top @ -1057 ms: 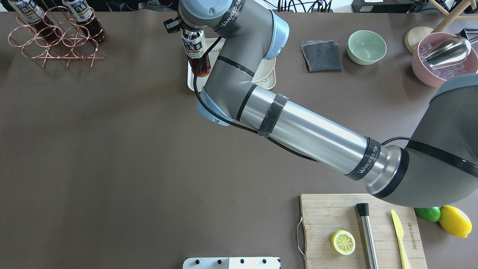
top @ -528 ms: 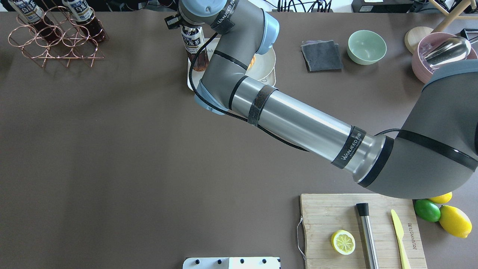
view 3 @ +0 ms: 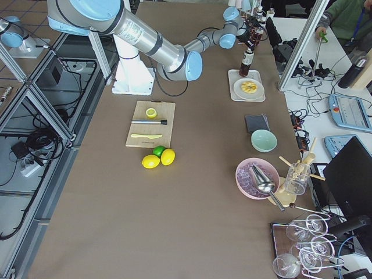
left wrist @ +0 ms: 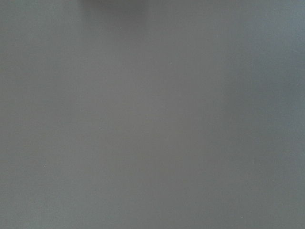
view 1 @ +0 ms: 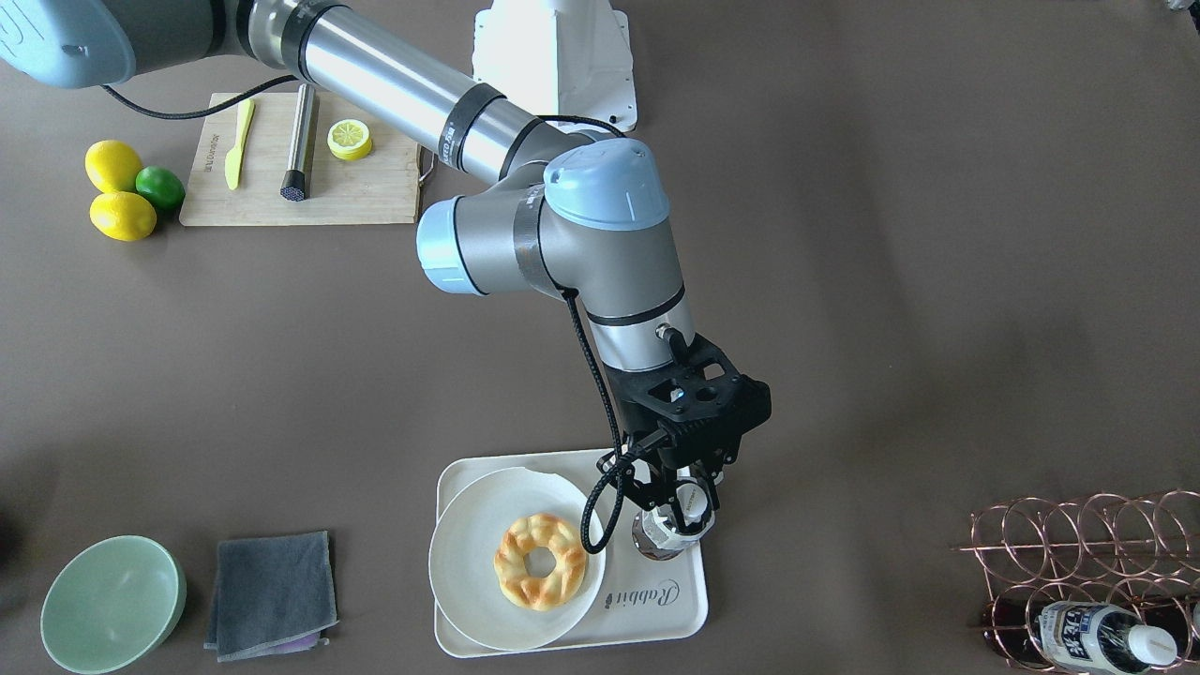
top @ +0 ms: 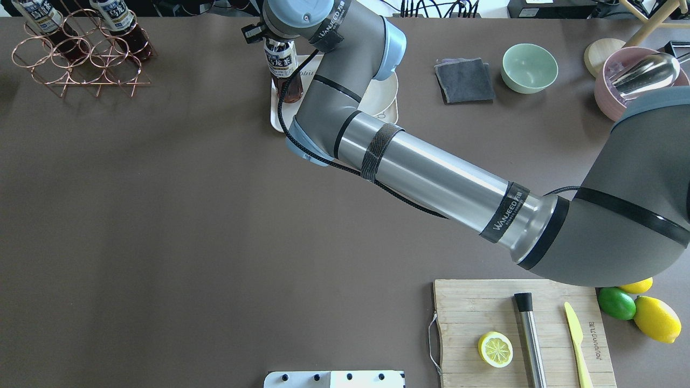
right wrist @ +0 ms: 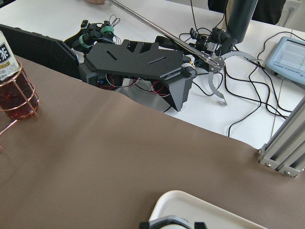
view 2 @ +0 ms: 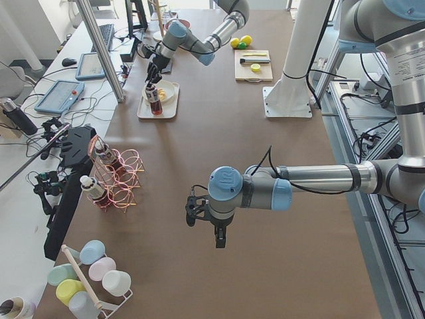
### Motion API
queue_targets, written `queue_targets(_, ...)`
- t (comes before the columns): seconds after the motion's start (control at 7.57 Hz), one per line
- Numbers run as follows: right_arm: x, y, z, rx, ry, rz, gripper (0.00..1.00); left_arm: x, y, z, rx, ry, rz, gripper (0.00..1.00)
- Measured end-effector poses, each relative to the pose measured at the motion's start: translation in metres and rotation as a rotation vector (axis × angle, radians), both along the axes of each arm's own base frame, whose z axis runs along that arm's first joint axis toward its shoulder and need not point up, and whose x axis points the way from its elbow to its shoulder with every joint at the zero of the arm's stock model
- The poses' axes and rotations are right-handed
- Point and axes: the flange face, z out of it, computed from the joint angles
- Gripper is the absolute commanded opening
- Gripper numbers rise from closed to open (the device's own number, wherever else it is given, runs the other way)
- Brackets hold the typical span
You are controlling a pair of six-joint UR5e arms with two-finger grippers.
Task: Place tea on tray
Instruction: 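Lift the bottle with the right gripper and lower it onto the tray beside the plate, then open the right gripper and withdraw the right arm from the tray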
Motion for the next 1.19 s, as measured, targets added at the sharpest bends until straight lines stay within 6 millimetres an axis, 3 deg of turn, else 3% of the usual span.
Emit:
queue_targets(0.53,-0.002,0.001,0.0083,0.001,-0.001,-0.002,0.0,0.0,-0.0003,-0.0012,0.003,0.0,0.0,0.98)
queue_targets(0.79,-0.002,0.0015,0.0088,0.002,-0.001,-0.003,0.75,0.0,-0.0004,-0.0016,0.004,0.0,0.0,0.98)
queue_targets(0.92,-0.0015,0.0013,0.0085,0.003,-0.001,-0.002,0.95,0.0,-0.0004,-0.002,0.005,0.0,0.0,0.98)
queue_targets(1.19,0.0001,0.0013,0.006,0.005,-0.005,0.001,0.99,-0.0004,-0.0002,-0.0025,0.006,0.0,-0.001,0.98)
